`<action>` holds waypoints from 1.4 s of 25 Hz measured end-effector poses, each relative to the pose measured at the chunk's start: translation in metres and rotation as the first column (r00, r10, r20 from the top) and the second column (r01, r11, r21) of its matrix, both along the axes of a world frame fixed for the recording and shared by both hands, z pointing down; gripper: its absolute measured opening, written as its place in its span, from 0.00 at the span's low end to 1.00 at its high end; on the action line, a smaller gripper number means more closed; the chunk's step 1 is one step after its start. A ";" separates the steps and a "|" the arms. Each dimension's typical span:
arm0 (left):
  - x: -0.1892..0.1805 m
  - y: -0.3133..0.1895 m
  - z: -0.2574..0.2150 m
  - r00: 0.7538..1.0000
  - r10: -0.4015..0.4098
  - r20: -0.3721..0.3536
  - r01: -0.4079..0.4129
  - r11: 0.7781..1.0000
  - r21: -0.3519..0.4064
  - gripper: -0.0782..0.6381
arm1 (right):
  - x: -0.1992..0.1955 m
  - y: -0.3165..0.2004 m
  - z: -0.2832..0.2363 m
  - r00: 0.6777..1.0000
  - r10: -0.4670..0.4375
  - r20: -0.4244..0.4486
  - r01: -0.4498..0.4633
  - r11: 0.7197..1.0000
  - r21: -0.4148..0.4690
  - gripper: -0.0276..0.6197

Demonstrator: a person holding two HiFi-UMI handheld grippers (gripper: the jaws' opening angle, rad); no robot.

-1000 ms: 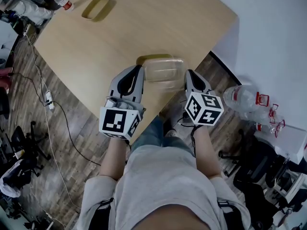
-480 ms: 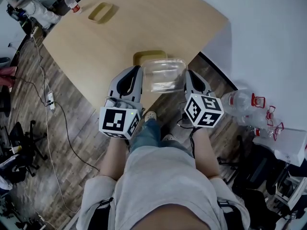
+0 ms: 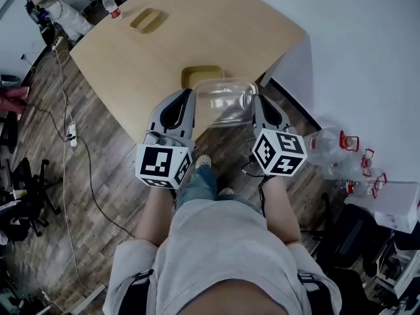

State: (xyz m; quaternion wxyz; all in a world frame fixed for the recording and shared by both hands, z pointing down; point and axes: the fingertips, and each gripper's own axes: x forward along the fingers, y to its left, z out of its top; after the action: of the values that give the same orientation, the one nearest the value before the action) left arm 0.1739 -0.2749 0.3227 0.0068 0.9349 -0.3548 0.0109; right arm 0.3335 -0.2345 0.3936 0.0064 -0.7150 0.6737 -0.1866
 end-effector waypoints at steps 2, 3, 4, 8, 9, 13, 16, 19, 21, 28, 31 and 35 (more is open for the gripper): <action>-0.001 0.013 -0.004 1.000 -0.005 -0.002 0.005 1.000 0.010 0.13 | -0.001 0.011 -0.004 1.000 -0.007 -0.007 0.007 1.000 0.011 0.08; -0.001 0.019 -0.005 1.000 -0.008 -0.004 0.008 1.000 0.015 0.13 | -0.001 0.016 -0.006 1.000 -0.009 -0.010 0.010 1.000 0.016 0.08; -0.001 0.026 -0.007 1.000 -0.012 -0.005 0.012 1.000 0.019 0.13 | -0.001 0.022 -0.007 1.000 -0.012 -0.013 0.012 1.000 0.020 0.08; -0.001 0.047 -0.012 1.000 -0.026 -0.012 0.027 0.999 0.033 0.13 | -0.002 0.040 -0.011 1.000 -0.022 -0.018 0.023 0.999 0.042 0.08; -0.001 0.050 -0.013 1.000 -0.028 -0.011 0.028 0.999 0.035 0.13 | -0.001 0.043 -0.013 1.000 -0.023 -0.017 0.023 0.999 0.046 0.08; -0.002 0.060 -0.016 1.000 -0.024 -0.010 0.025 0.999 0.037 0.13 | -0.002 0.052 -0.019 1.000 -0.018 -0.014 0.019 0.998 0.063 0.08; -0.003 0.063 -0.021 1.000 -0.015 -0.011 0.015 0.999 0.048 0.13 | -0.004 0.055 -0.028 1.000 -0.009 -0.022 0.011 0.996 0.083 0.08; -0.006 0.063 -0.027 1.000 -0.005 -0.021 0.006 0.998 0.064 0.13 | -0.006 0.059 -0.037 0.999 0.006 -0.038 -0.002 0.995 0.105 0.08; -0.009 0.066 -0.031 1.000 0.004 -0.027 -0.002 0.997 0.072 0.13 | -0.008 0.064 -0.043 0.999 0.022 -0.049 -0.016 0.993 0.116 0.07; -0.034 0.073 -0.042 0.998 0.062 -0.025 -0.060 0.994 0.088 0.13 | -0.032 0.083 -0.062 0.992 0.093 -0.083 -0.079 0.985 0.155 0.08; -0.049 0.076 -0.046 0.996 0.083 -0.030 -0.080 0.992 0.093 0.13 | -0.048 0.091 -0.068 0.988 0.118 -0.095 -0.101 0.981 0.167 0.07; -0.064 0.087 -0.046 0.993 0.111 -0.034 -0.107 0.989 0.097 0.13 | -0.064 0.109 -0.073 0.983 0.151 -0.108 -0.129 0.975 0.182 0.08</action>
State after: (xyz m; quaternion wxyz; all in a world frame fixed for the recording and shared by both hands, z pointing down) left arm 0.1096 -0.1880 0.2762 -0.0313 0.9522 -0.3029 -0.0242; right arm 0.2694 -0.1259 0.3208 0.0412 -0.7675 0.6344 -0.0822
